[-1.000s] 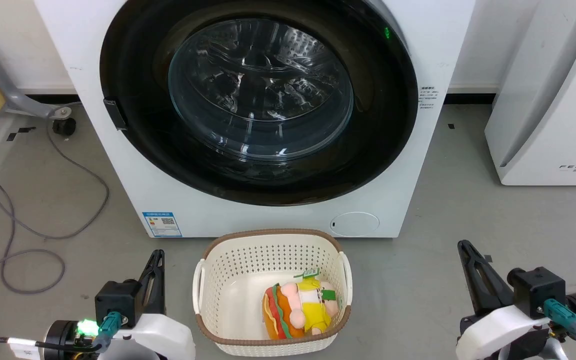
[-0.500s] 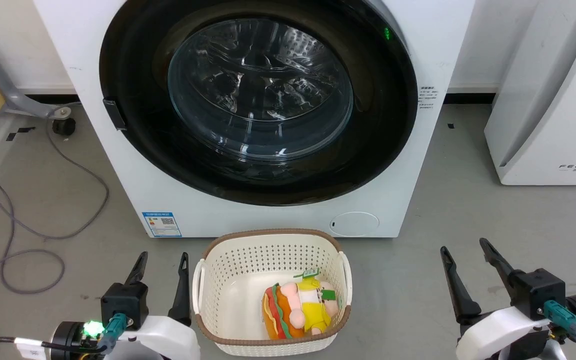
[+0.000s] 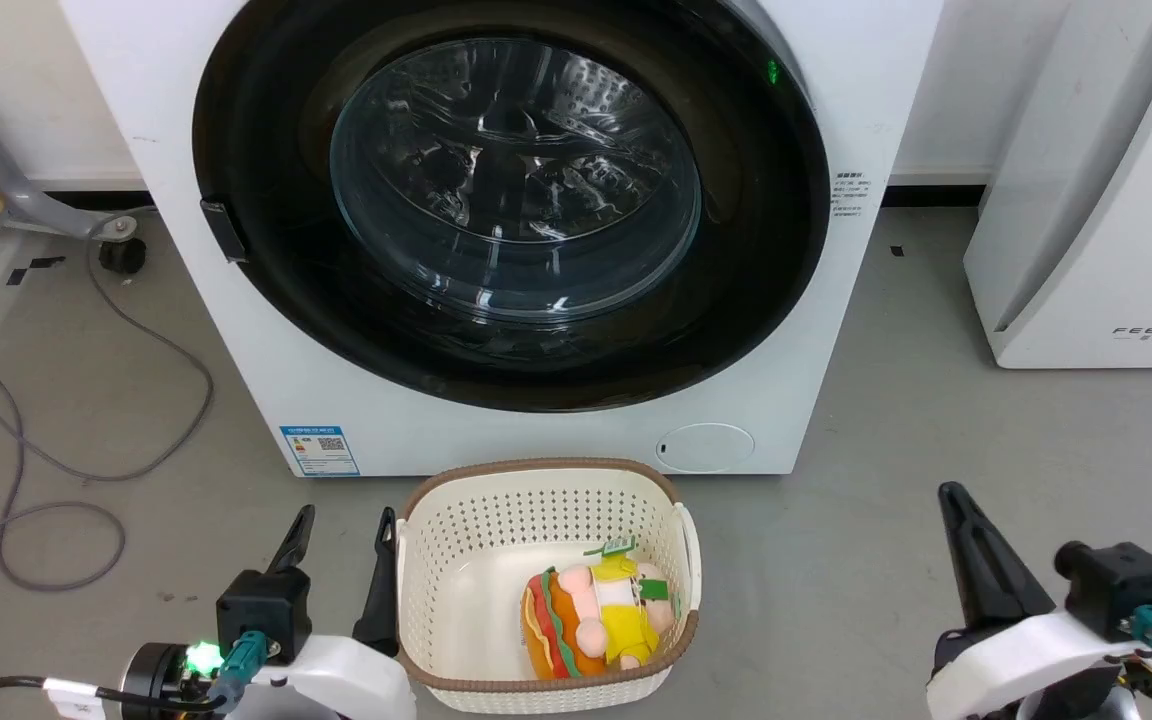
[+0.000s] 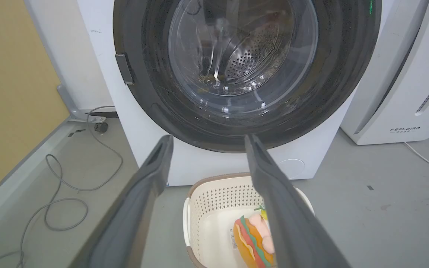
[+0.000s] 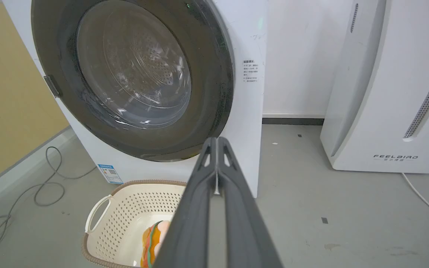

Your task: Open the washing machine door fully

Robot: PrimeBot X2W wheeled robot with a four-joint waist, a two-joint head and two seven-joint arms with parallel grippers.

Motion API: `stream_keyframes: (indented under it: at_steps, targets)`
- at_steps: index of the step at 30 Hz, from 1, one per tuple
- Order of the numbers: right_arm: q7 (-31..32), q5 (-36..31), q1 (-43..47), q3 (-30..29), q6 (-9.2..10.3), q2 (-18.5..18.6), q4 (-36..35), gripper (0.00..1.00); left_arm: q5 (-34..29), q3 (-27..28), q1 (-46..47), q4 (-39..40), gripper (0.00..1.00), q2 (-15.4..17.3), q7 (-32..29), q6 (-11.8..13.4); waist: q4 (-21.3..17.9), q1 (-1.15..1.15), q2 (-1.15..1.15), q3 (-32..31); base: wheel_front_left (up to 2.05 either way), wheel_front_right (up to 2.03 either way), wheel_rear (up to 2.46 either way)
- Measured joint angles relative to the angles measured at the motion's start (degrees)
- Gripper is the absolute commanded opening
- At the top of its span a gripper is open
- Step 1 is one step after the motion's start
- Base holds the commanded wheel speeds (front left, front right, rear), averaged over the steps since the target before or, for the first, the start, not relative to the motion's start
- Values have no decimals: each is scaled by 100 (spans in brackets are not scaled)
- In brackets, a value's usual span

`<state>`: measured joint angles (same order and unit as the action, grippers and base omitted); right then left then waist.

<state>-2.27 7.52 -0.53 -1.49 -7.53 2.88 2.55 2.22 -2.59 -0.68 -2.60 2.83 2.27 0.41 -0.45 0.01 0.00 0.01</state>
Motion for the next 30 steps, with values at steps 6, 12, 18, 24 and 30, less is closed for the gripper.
stream_keyframes:
  at_steps: [6,12,18,24,30]
  targets:
    - [-71,740,-94,-56,0,0,127,0,49,-53,74,-40,100,0,77,43,-11,0,0,28,0,0,0]
    - [-141,1212,-398,-198,0,1,222,0,94,-119,118,-52,100,0,137,49,-19,0,0,115,0,0,0]
    - [-151,1736,-764,-393,0,49,424,0,110,-199,242,-56,100,-1,197,67,-30,0,0,248,0,0,0]
    - [-154,2334,-1267,-625,0,166,697,0,151,-236,370,-36,100,-1,289,102,-40,0,0,408,0,0,0]
    - [-83,2889,-1906,-822,0,392,1128,0,156,-281,496,-22,100,-1,349,118,-46,0,0,564,0,0,0]
